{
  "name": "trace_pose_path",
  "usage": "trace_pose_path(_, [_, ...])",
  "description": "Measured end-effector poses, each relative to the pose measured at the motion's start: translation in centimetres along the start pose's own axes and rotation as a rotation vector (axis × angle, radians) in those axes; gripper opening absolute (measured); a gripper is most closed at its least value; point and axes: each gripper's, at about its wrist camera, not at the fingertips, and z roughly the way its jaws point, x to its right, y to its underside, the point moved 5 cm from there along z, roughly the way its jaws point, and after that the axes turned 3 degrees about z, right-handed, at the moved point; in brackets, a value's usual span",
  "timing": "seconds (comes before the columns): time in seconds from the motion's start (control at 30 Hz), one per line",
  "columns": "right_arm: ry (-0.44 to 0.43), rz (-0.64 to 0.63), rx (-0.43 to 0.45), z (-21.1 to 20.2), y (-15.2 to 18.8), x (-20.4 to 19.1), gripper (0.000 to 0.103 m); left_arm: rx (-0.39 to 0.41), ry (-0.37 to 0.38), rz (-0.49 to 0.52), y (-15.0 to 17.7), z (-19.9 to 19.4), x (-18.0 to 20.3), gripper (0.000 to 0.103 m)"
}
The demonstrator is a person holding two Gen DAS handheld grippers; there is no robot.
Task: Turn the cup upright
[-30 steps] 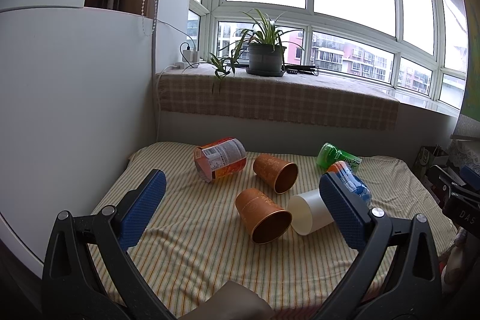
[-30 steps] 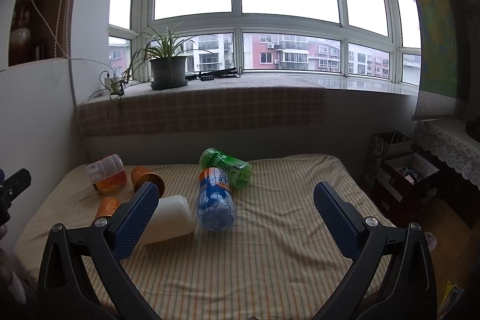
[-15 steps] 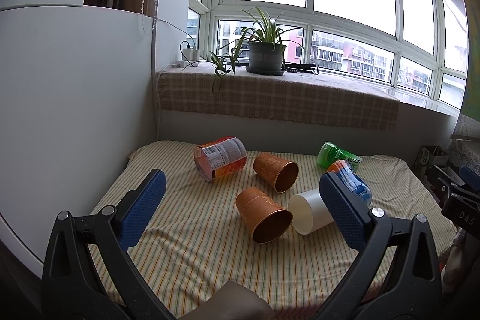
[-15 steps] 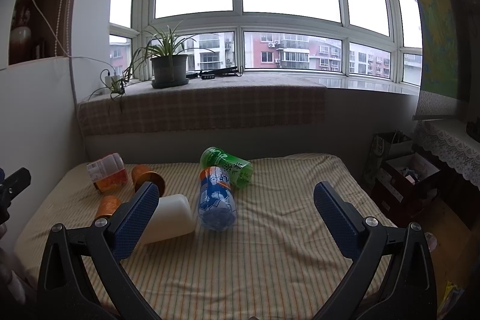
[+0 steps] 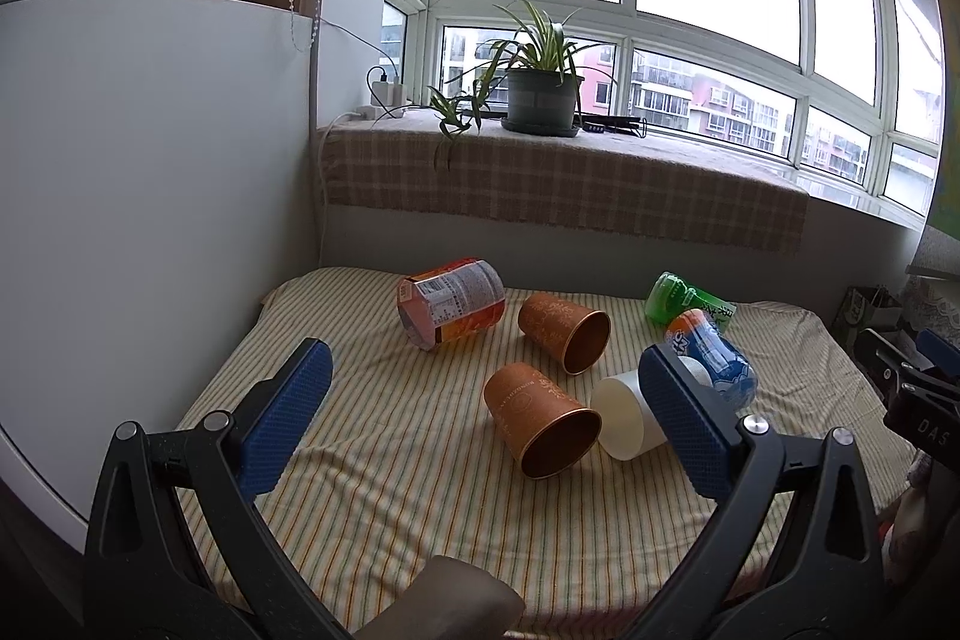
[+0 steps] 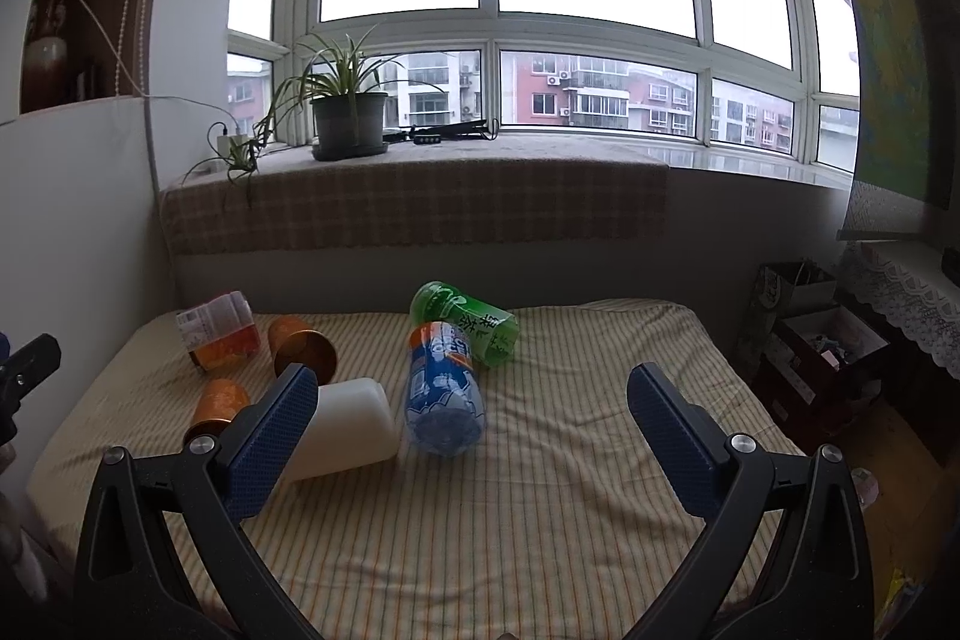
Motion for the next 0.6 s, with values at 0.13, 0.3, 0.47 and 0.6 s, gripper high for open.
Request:
trace_pose_path(0.13, [-0.026,0.006,-0.017,0.6,0.1,-0.4,0.102,-0.021,0.005,0.014,0.1,0.5,-0.7,0.103])
trace_pose_path(0.3, [-0.062,0.004,-0.099,1.8,0.3,-0.8,0.102,-0.065,0.014,0.033,0.8,1.2,-1.9,0.103])
trace_pose_path(0.47, [-0.09,-0.067,-0.115,2.4,0.2,-1.8,0.102,-0.197,0.114,0.0,1.4,3.6,-2.9,0.103])
trace_pose_path(0.6, [-0.082,-0.049,-0.144,2.4,0.7,-1.4,0.102,-0.272,0.155,0.044,1.0,5.2,-2.6,0.102])
